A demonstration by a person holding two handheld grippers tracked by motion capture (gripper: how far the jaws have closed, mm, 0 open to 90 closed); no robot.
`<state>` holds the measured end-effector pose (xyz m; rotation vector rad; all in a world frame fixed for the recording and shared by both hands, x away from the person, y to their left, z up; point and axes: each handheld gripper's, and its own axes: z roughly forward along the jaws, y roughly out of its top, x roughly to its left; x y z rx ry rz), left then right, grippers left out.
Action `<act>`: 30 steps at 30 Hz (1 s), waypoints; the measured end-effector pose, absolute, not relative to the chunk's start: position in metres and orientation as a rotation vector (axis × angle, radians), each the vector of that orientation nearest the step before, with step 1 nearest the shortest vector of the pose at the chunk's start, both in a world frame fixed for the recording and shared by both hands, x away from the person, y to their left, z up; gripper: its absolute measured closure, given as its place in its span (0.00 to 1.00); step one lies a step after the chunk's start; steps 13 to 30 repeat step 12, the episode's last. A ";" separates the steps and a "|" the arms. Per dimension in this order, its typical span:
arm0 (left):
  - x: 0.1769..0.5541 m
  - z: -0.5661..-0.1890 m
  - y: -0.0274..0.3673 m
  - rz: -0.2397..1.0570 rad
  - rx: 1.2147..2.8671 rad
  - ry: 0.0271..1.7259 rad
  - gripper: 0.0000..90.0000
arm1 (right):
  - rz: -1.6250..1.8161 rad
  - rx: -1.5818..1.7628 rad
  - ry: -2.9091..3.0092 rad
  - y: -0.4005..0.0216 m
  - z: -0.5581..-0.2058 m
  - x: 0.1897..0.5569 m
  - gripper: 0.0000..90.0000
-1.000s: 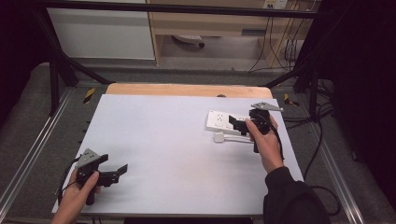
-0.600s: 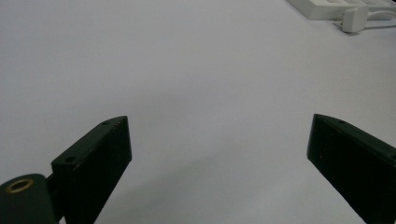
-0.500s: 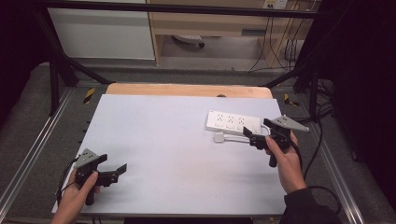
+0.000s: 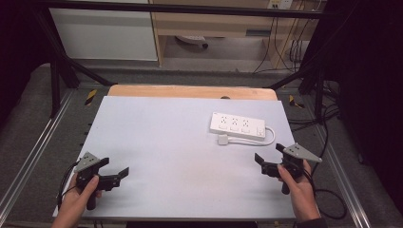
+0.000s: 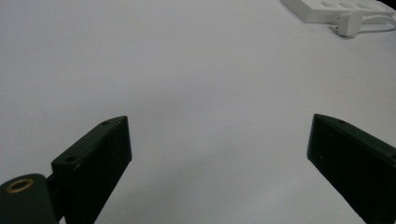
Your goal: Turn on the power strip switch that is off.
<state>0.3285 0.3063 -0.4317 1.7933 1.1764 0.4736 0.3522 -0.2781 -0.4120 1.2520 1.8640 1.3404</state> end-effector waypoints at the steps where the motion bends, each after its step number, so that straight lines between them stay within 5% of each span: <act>1: 0.328 -0.432 0.306 0.472 1.790 1.176 0.07 | 1.333 1.253 1.868 -0.279 -0.415 0.352 0.04; 12: 0.327 -0.431 0.304 0.470 1.793 1.166 0.07 | 1.191 1.313 1.981 -0.274 -0.449 0.347 0.04; 30: 0.327 -0.431 0.304 0.470 1.793 1.166 0.07 | 1.191 1.313 1.981 -0.274 -0.449 0.347 0.04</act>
